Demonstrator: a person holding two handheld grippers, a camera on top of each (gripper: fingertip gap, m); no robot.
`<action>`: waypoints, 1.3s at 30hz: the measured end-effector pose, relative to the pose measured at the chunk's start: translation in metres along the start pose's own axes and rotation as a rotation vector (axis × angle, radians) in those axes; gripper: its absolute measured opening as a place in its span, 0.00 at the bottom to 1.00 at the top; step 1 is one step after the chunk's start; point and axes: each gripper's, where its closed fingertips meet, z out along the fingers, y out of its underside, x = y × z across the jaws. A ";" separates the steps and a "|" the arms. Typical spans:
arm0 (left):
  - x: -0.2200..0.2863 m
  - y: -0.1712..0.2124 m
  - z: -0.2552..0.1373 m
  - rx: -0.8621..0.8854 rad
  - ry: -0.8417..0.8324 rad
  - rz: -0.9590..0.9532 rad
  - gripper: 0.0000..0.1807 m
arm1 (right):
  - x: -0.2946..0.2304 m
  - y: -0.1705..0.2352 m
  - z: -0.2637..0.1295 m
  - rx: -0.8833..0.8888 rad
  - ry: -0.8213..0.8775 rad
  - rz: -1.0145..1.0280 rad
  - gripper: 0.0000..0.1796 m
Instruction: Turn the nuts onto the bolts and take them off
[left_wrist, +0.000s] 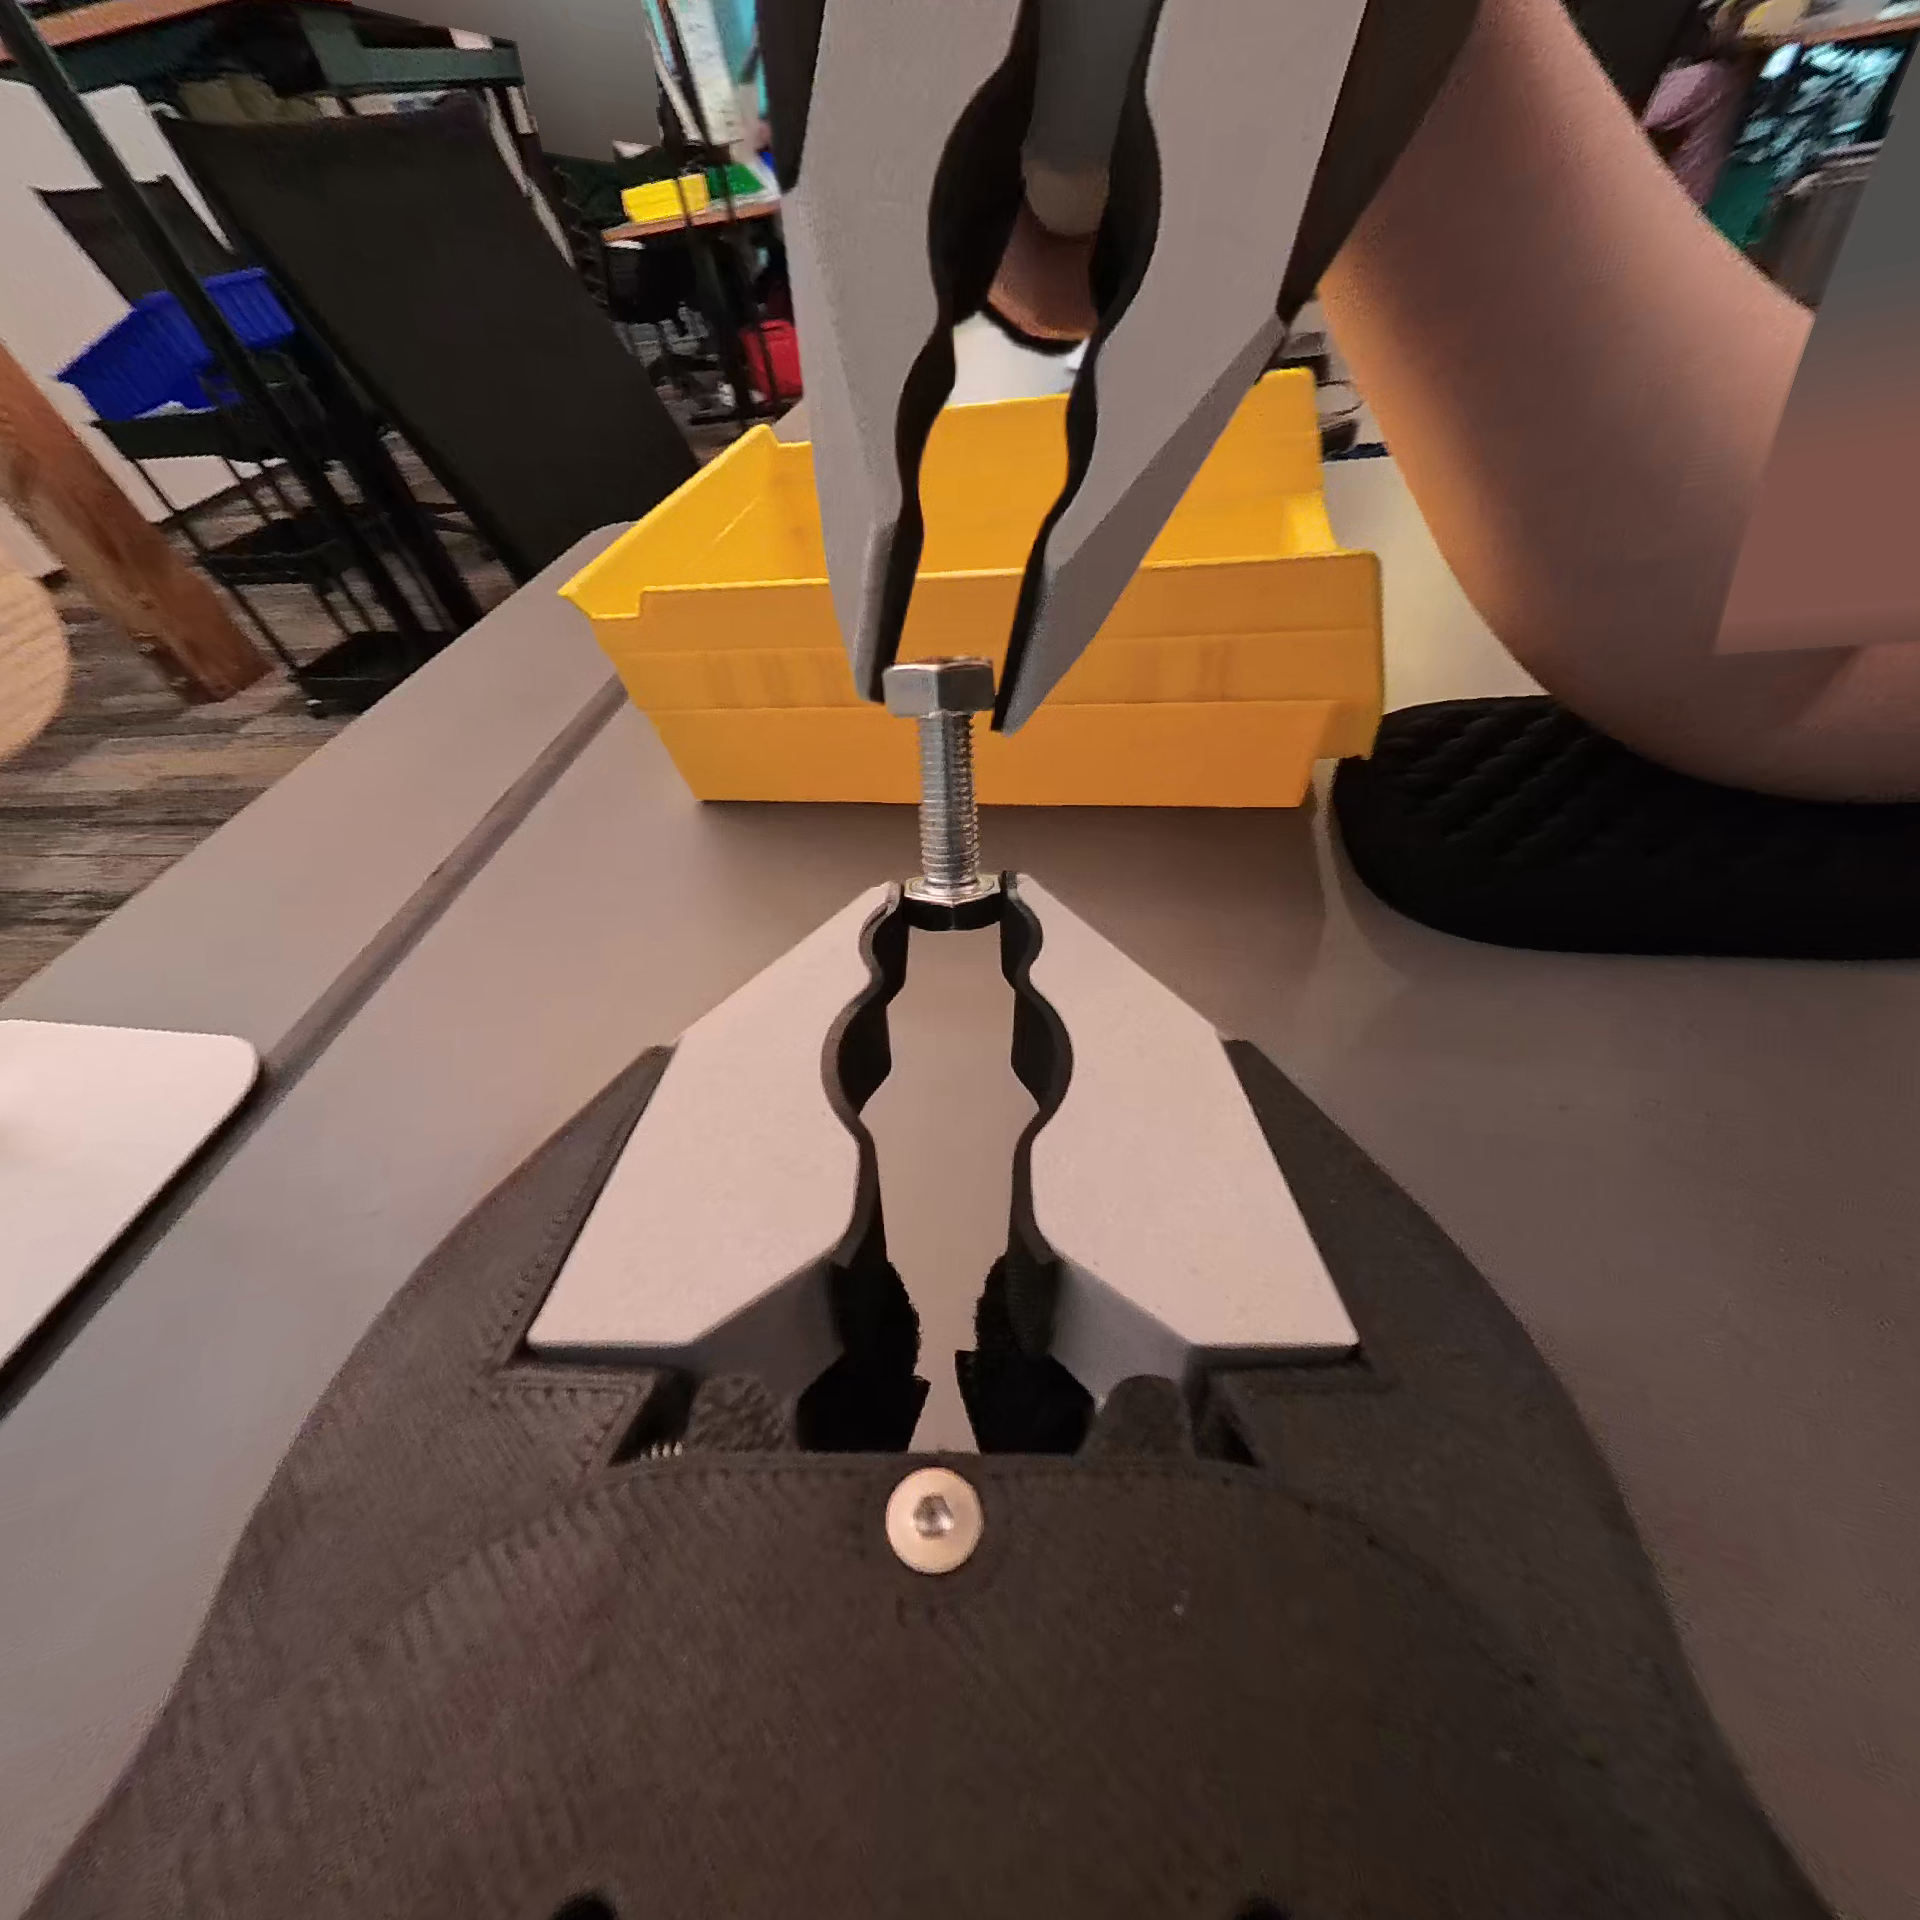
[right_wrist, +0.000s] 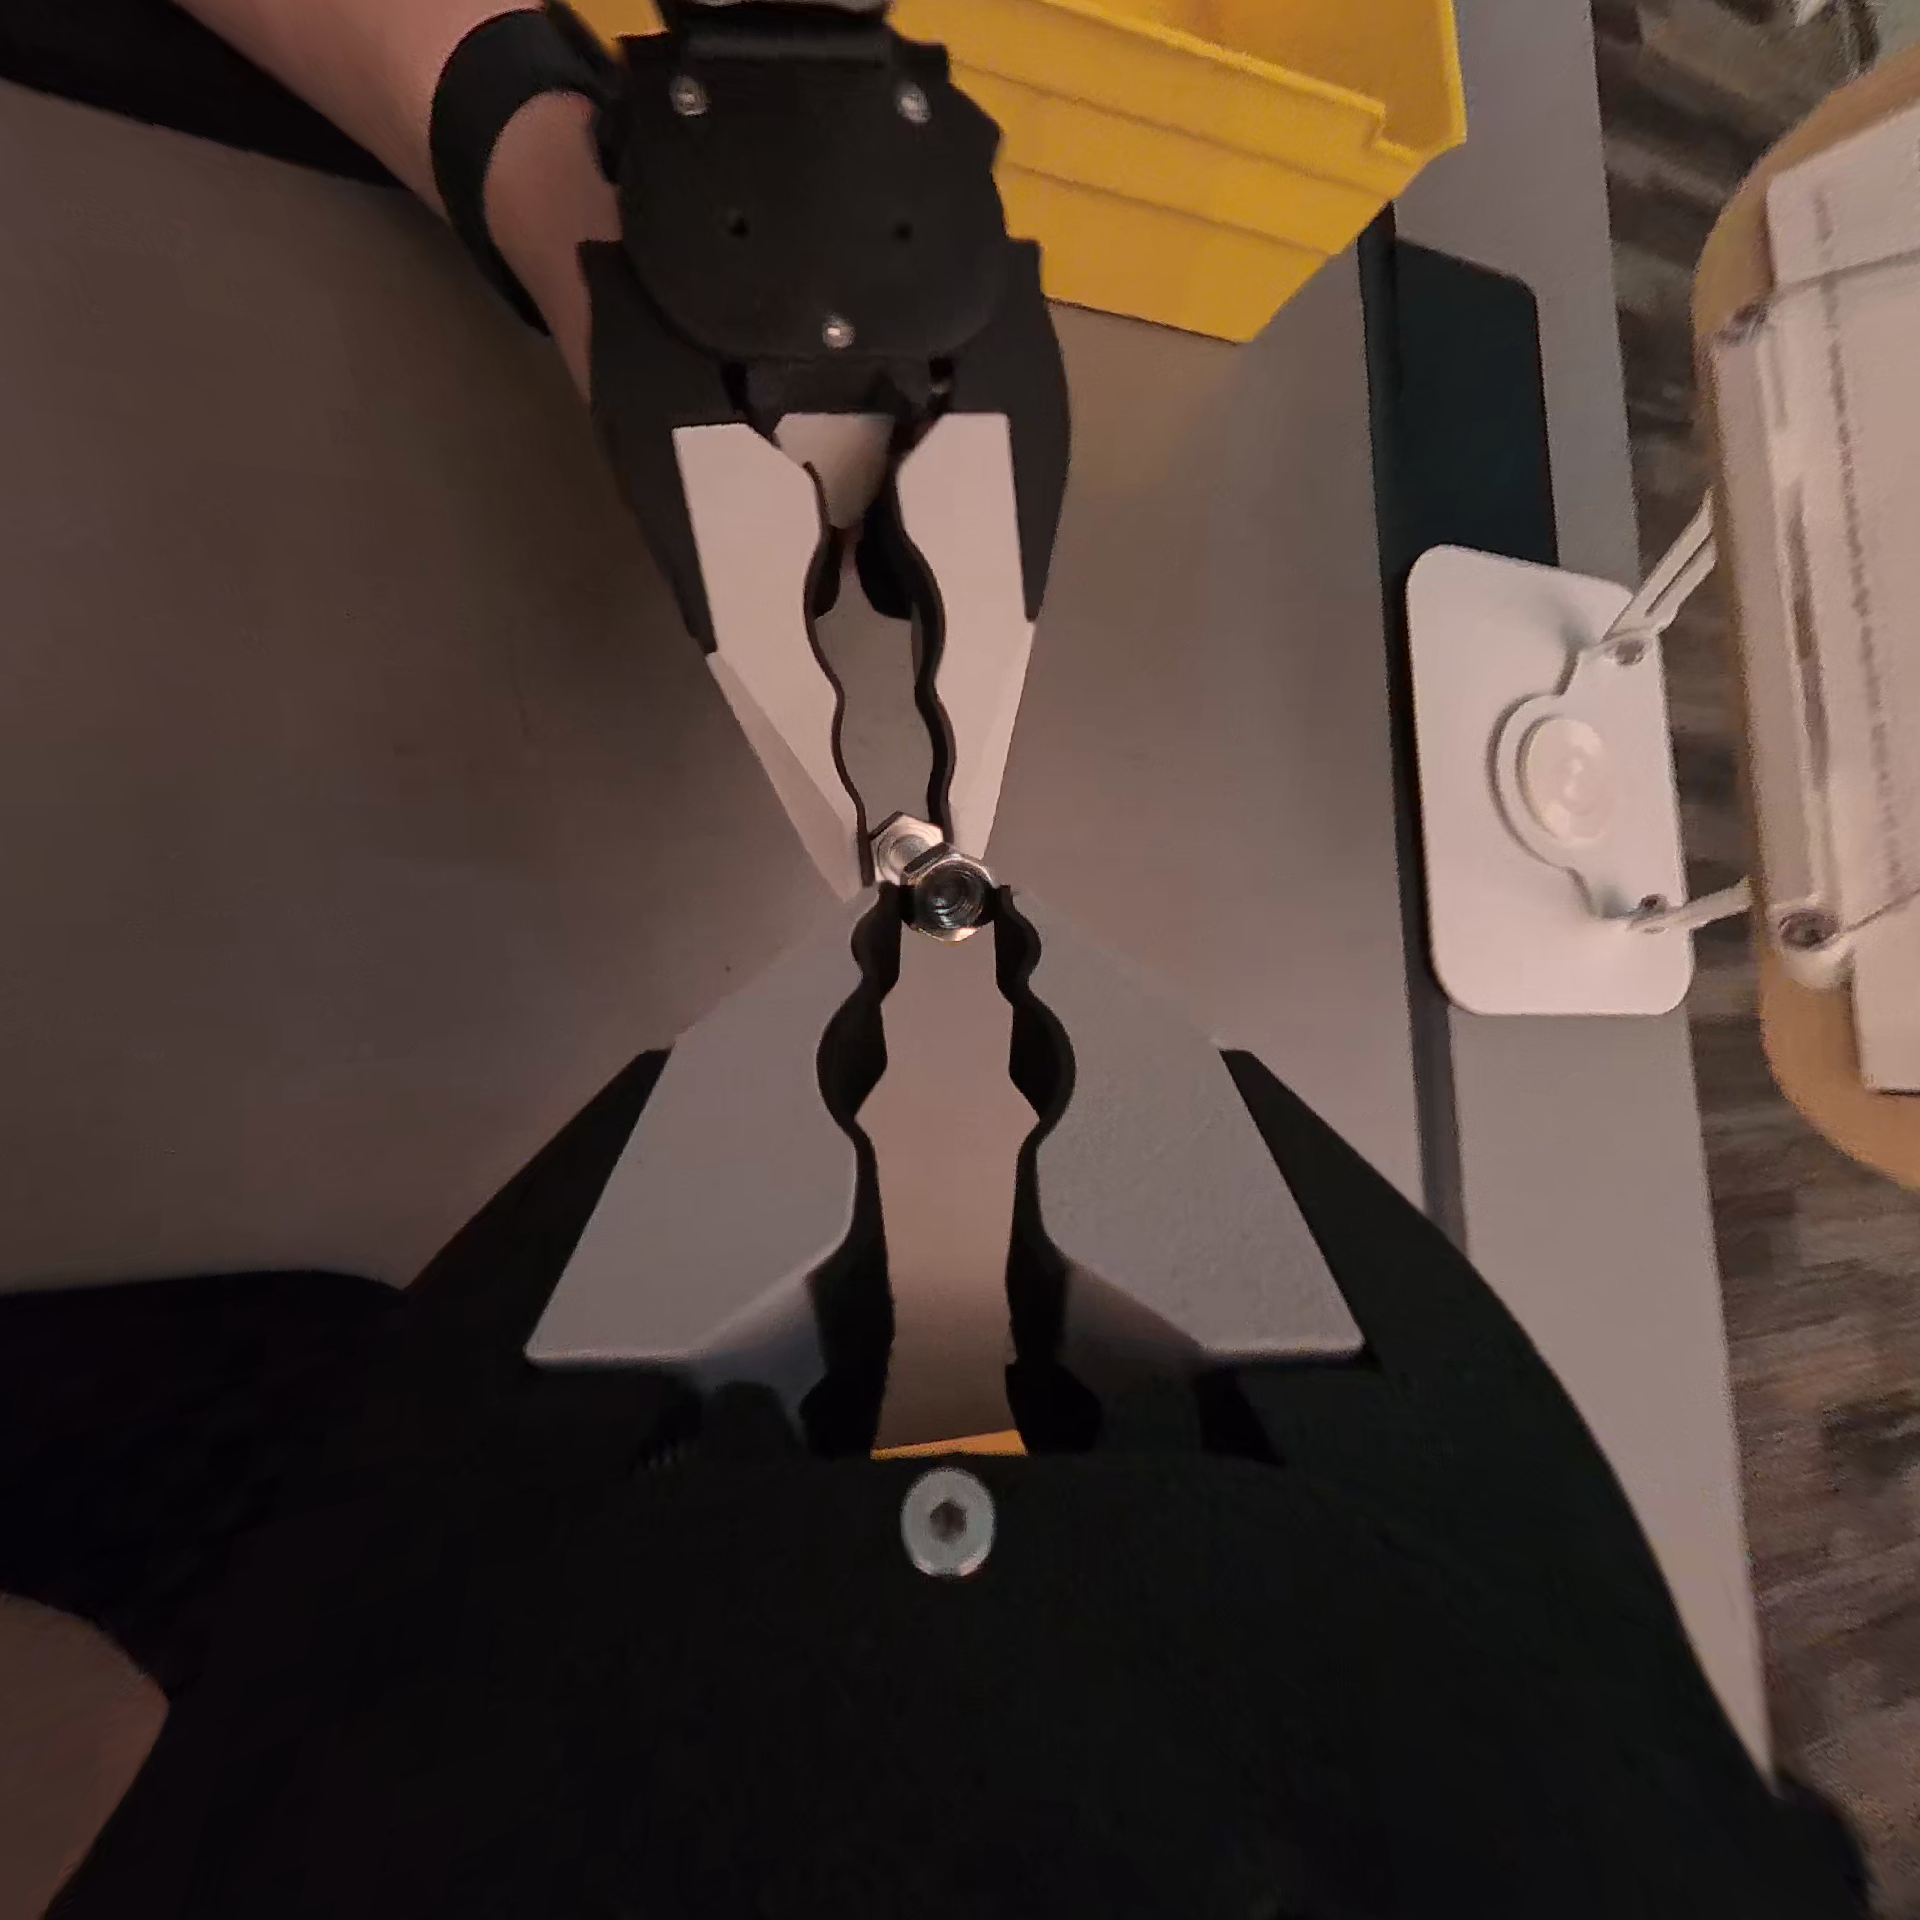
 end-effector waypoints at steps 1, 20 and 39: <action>-0.003 0.001 0.000 -0.010 -0.027 0.017 0.09 | 0.002 0.001 0.001 -0.012 -0.007 0.048 0.09; -0.012 0.007 0.000 -0.066 -0.090 0.020 0.09 | 0.005 0.015 0.001 -0.087 0.005 0.088 0.23; 0.020 -0.007 -0.003 0.025 0.220 -0.231 0.09 | -0.010 0.008 -0.002 0.022 -0.062 -0.051 0.05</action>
